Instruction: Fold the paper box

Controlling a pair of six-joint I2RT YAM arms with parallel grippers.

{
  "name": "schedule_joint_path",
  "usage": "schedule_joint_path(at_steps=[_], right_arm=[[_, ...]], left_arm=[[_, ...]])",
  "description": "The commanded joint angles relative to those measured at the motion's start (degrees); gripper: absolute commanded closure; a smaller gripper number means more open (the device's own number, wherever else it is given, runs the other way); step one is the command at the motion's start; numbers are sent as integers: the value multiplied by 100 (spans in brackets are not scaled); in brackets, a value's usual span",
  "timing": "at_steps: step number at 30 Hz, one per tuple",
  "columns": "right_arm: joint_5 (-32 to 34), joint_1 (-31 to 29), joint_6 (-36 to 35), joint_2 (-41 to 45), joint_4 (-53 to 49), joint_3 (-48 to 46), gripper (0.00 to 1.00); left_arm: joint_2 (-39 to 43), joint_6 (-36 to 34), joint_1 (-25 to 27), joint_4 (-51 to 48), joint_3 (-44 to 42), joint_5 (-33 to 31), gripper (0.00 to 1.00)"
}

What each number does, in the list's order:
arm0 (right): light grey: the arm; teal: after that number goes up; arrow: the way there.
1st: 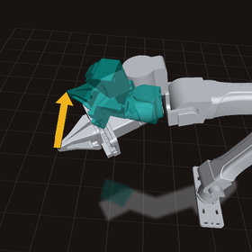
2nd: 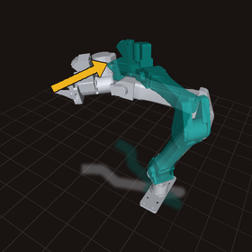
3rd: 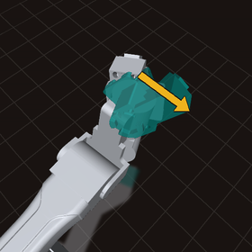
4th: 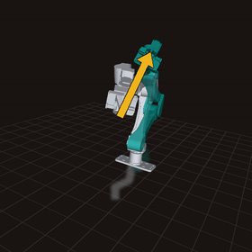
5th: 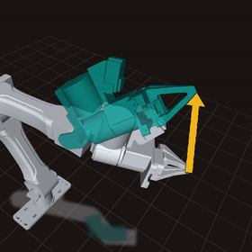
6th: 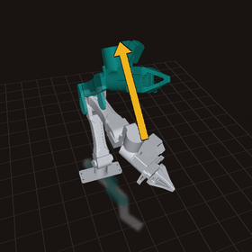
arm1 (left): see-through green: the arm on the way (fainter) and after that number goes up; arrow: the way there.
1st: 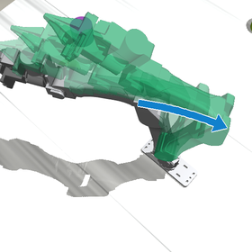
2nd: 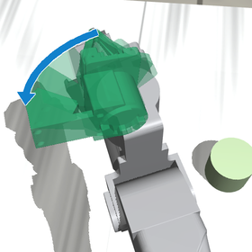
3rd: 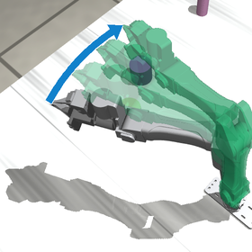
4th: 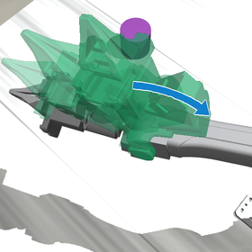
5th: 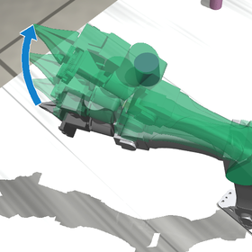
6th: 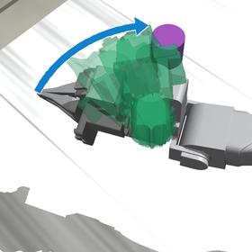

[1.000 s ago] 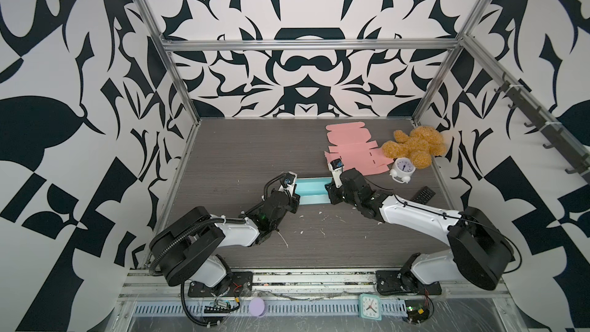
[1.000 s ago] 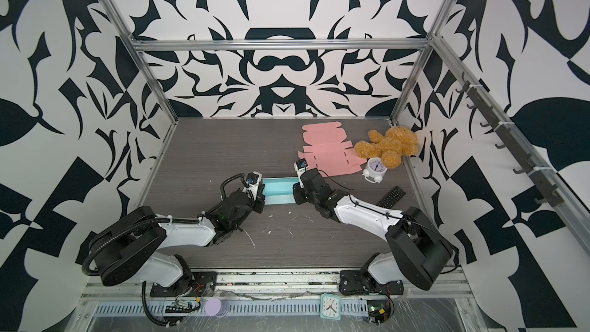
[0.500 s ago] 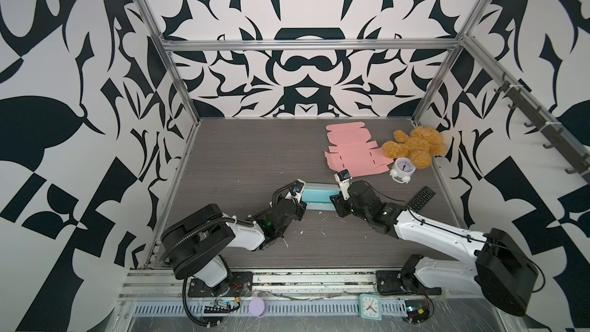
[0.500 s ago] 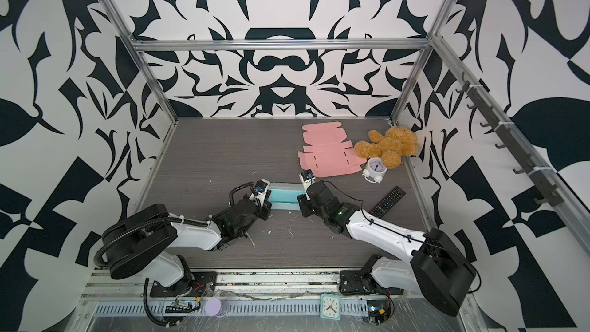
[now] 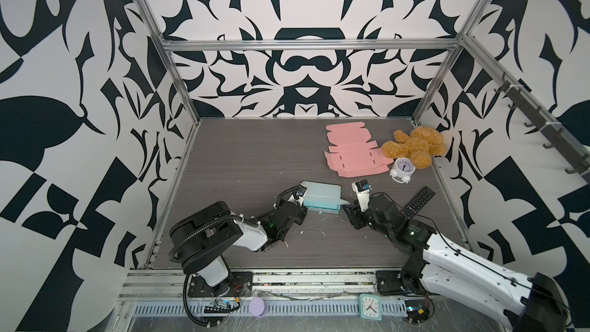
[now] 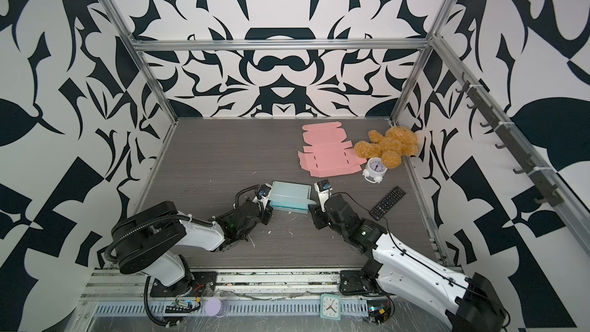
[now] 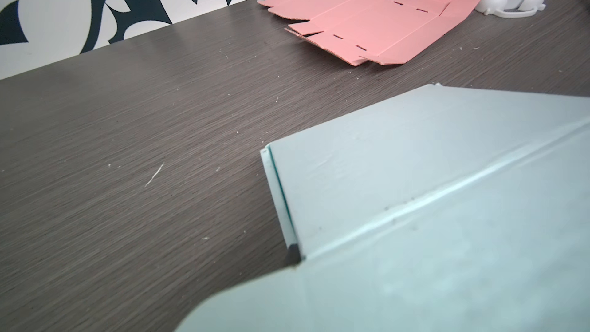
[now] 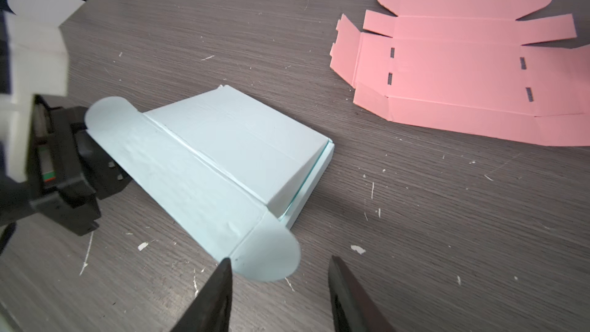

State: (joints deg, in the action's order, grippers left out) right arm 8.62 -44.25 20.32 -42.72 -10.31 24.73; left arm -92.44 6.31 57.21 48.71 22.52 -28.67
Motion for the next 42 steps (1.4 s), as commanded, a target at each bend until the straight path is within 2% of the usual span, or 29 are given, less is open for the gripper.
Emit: schedule_joint_path(at_steps=[1,5,10,22,27,34,38,42], right_arm=[[46,-22,183,245,-300,247,48],[139,-22,192,77,-484,669,47],[175,-22,48,-537,-232,1032,45],[-299,-14,-222,-2232,134,1972,45],[-340,12,-308,-2669,153,2133,44],[-460,45,-378,-3034,134,2289,44],[-572,57,-390,-3231,116,2361,44],[-555,61,-377,-3295,132,2361,44]], left_arm=[[-31,69,66,-160,-69,-1,84],[110,66,132,-194,-98,14,70],[561,204,167,-552,-195,211,52],[2775,1043,176,-4429,299,1055,0],[3339,1061,168,-5842,896,1519,1],[3746,1112,78,-6852,1530,1626,1],[3926,1103,-357,-7033,1717,1941,1],[3806,1171,-1058,-6939,1954,2667,1]])
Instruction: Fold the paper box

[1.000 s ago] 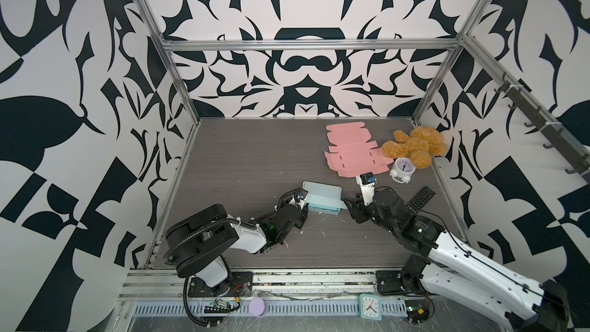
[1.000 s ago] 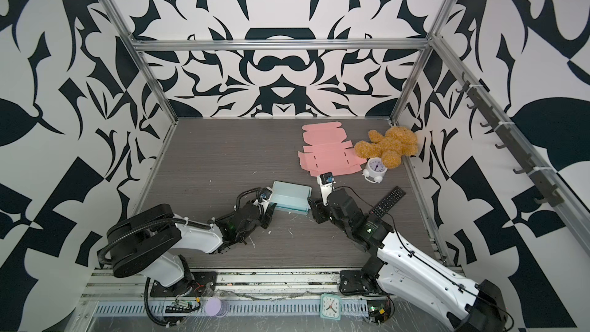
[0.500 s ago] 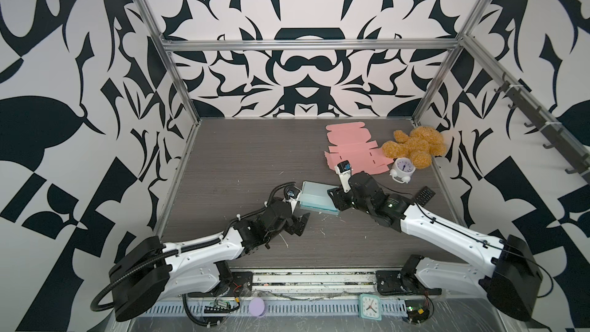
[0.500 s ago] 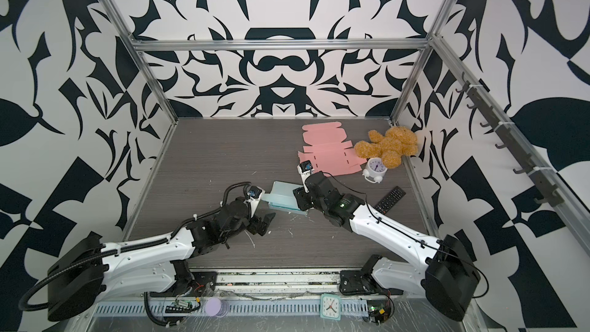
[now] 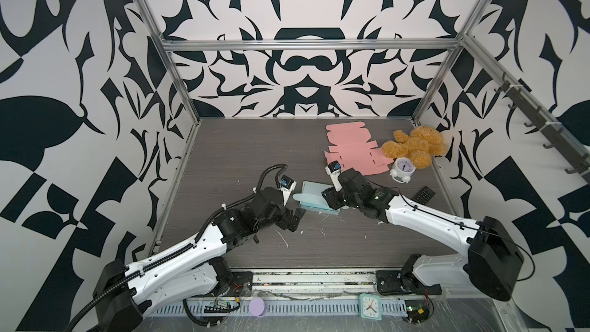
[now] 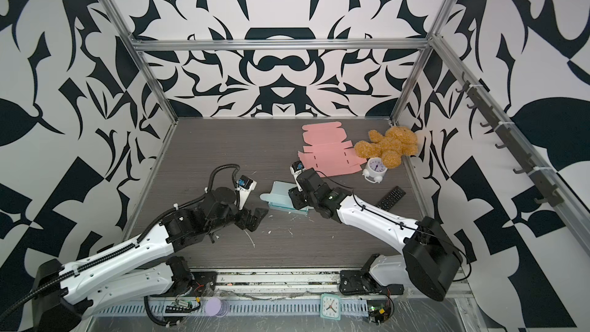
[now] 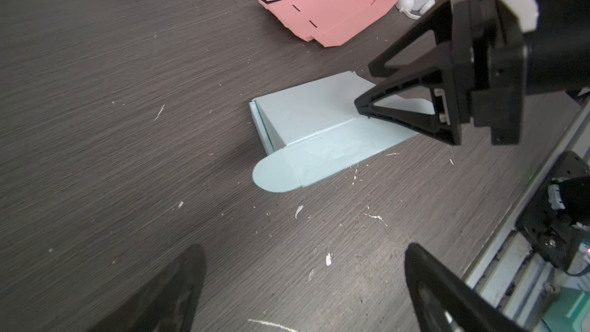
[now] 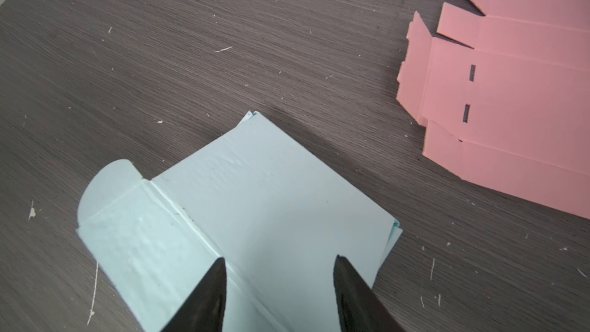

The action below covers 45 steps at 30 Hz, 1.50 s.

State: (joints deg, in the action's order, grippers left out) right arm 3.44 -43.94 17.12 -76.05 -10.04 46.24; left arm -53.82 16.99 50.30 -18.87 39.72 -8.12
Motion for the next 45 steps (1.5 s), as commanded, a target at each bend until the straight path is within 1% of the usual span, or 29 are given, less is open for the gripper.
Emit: schedule_joint_path(at_steps=[1,3,5,7,11,12,15,17,21,26,35,45], right_arm=[[-24,35,-58,18,114,206,44],[-24,39,-51,-35,125,209,44],[-49,36,-47,-85,119,210,44],[-54,40,-37,-104,98,206,44],[-52,70,-25,-109,92,131,44],[-53,79,-17,-105,90,109,44],[-80,92,18,-86,102,24,44],[-74,115,38,-70,116,-38,44],[-102,140,88,-15,229,-210,44],[-133,165,90,-31,202,-292,44],[-176,211,152,-48,272,-491,45],[-142,228,150,-79,241,-555,45]], left_arm=[[-177,92,-542,-152,303,833,1],[-551,78,-933,-130,504,1235,0],[-931,84,-1194,-104,711,1562,2],[-1278,103,-1335,-33,895,1727,5],[-1873,155,-1374,223,1151,1805,11],[-2160,169,-1374,278,1207,1839,12],[-2541,206,-1389,437,1313,1894,14],[-2741,243,-1400,578,1357,1975,20],[-3151,278,-1416,692,1484,2056,25],[-3470,322,-1425,837,1562,2162,31],[-3784,366,-1427,931,1545,2199,37],[-3996,437,-1427,1096,1416,2376,43]])
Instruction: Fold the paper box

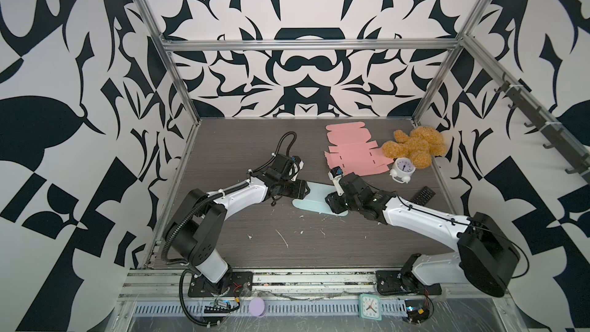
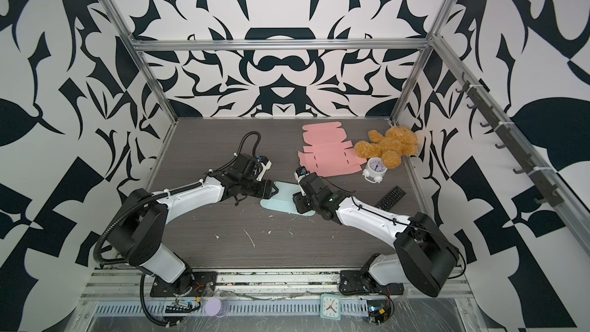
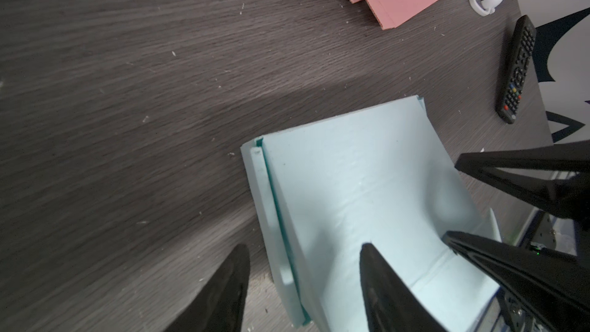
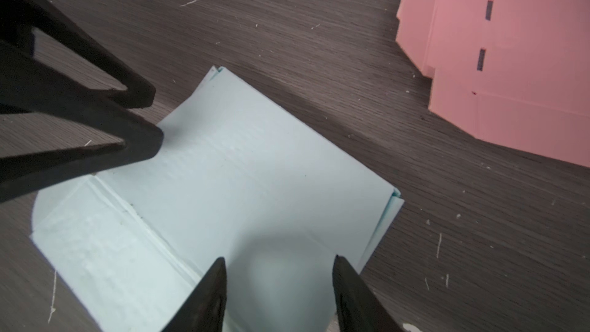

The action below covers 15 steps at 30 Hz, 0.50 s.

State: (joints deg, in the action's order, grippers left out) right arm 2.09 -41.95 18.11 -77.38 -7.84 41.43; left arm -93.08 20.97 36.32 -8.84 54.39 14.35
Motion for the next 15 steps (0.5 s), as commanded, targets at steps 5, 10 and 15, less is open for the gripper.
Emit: schedule_joint_path(at_steps=[5,10,15], right_arm=[[2,39,57,41,11,-100,45],[-7,38,61,23,23,-124,45],[-15,47,78,-4,16,-137,45]], left_arm=[[-95,91,-28,168,-178,152,44],[-117,127,-27,237,-300,158,45],[-175,184,-25,311,-394,188,46]])
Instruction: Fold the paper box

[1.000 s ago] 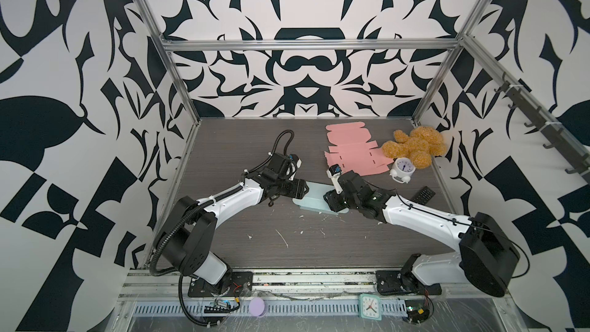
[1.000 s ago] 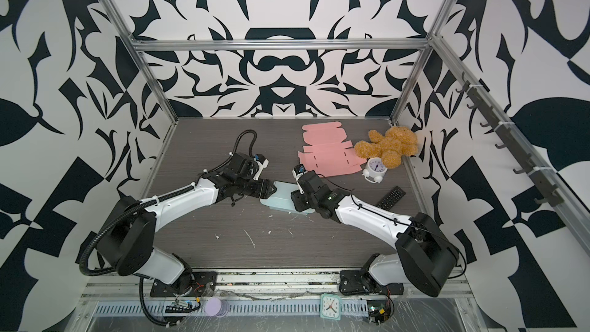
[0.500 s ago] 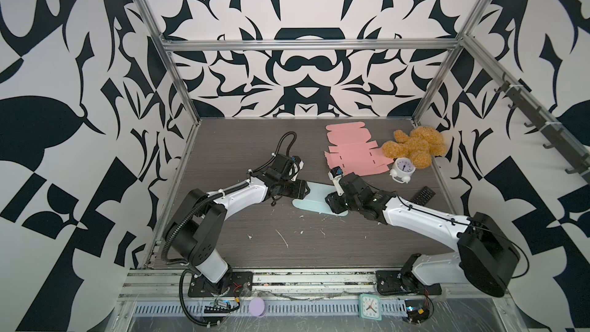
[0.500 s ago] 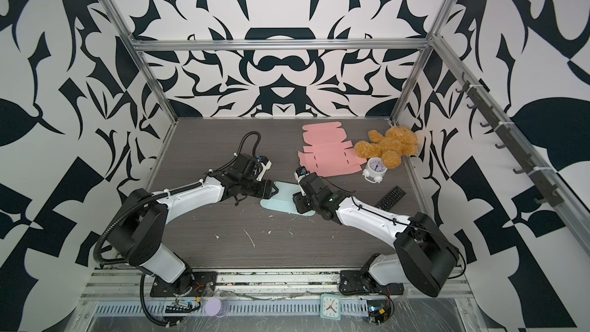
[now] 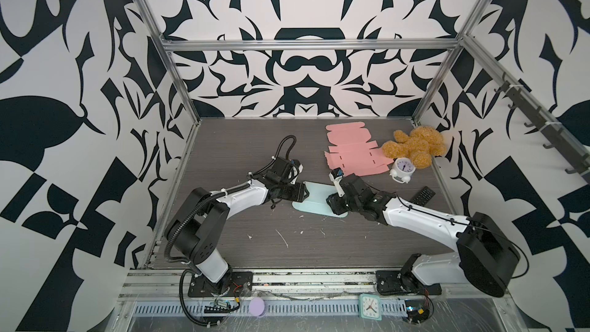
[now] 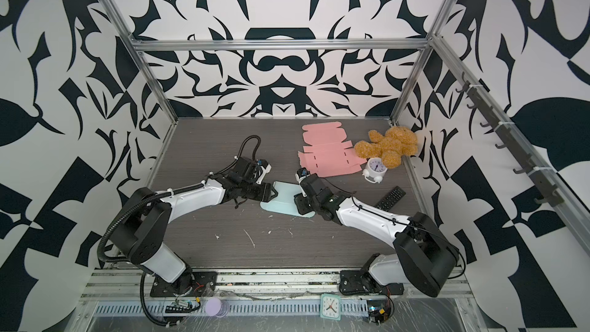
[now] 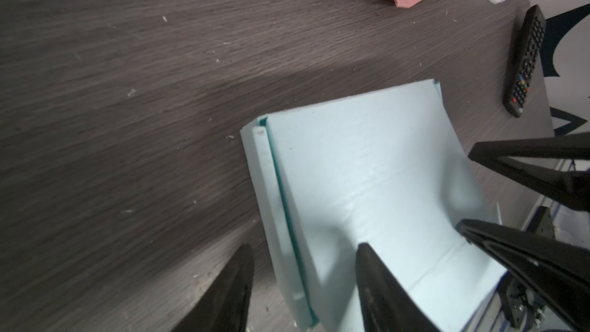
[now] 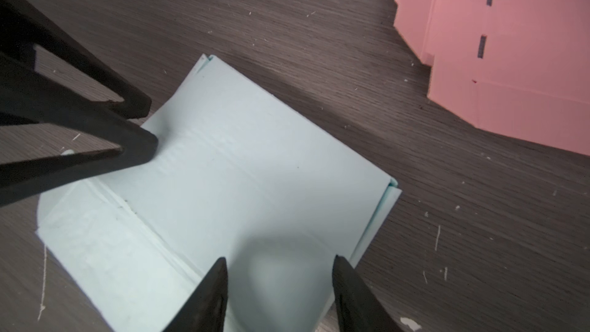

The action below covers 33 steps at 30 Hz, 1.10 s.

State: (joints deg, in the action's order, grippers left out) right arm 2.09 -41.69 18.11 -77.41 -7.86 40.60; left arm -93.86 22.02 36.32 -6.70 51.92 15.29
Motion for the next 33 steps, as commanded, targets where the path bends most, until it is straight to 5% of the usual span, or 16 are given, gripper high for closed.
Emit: schedule_joint_path(at_steps=[1,33], right_arm=[[-15,21,78,1,16,-59,45],[104,64,89,-136,-82,-144,46]], left_arm=[[-104,79,-27,112,-171,89,46],[-298,134,-28,389,-444,21,48]])
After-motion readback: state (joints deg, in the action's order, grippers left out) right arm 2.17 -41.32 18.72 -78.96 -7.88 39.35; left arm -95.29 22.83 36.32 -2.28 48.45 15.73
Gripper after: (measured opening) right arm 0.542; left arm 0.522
